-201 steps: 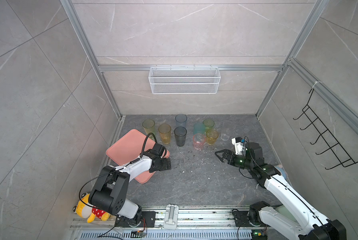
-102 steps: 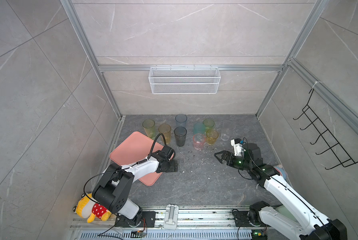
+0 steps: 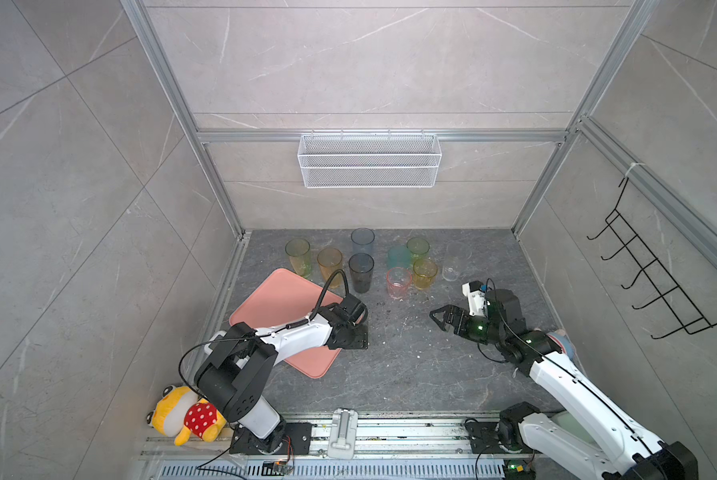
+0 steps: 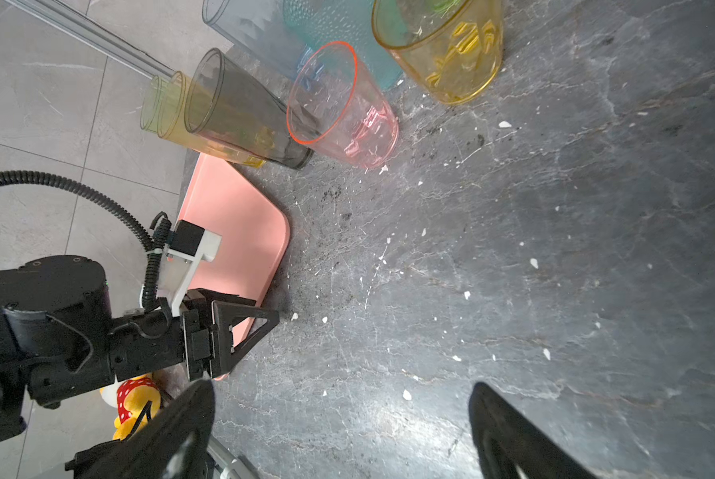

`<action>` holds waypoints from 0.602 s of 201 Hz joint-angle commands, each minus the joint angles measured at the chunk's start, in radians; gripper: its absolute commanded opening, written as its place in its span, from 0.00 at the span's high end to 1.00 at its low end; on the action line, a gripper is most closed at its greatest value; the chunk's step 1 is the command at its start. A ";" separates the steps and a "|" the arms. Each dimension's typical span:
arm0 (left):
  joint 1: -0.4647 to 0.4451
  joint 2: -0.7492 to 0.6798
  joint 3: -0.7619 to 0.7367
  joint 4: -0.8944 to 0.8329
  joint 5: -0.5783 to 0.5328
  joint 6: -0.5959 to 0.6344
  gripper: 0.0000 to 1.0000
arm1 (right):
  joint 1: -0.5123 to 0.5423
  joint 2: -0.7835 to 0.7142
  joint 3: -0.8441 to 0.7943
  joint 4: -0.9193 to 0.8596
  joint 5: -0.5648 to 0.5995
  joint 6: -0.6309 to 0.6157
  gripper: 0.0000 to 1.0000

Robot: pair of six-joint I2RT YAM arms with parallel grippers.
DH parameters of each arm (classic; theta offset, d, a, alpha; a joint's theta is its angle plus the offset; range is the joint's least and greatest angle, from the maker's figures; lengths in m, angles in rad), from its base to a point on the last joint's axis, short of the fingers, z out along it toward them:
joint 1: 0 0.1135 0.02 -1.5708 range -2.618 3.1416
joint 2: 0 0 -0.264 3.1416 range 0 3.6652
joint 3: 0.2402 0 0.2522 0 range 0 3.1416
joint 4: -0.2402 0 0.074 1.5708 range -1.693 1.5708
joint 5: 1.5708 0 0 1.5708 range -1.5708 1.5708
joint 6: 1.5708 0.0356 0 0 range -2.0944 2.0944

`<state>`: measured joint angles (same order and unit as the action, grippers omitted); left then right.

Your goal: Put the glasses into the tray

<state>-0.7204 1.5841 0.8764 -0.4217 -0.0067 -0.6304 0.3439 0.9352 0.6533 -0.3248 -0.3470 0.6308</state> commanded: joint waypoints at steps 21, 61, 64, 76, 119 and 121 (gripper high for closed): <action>0.008 -0.123 0.045 -0.205 -0.131 -0.017 0.24 | 0.154 0.083 0.017 0.013 0.133 0.092 0.08; 0.067 -0.277 0.020 -0.333 -0.230 -0.072 0.24 | 0.377 0.235 0.127 -0.018 0.347 0.138 0.09; 0.072 -0.294 0.012 -0.339 -0.236 -0.076 0.24 | 0.400 0.248 0.139 -0.021 0.364 0.142 0.09; 0.095 -0.355 -0.021 -0.341 -0.238 -0.080 0.24 | 0.475 0.313 0.192 -0.033 0.421 0.154 0.08; 0.108 -0.448 -0.116 -0.338 -0.199 -0.117 0.24 | 0.634 0.506 0.322 -0.008 0.529 0.204 0.09; 0.108 -0.452 -0.121 -0.340 -0.202 -0.120 0.25 | 0.641 0.516 0.329 -0.008 0.535 0.207 0.09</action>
<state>-0.6117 1.1545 0.7948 -0.7074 -0.2062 -0.6987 0.9287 1.3636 0.9195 -0.3386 0.0719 0.7841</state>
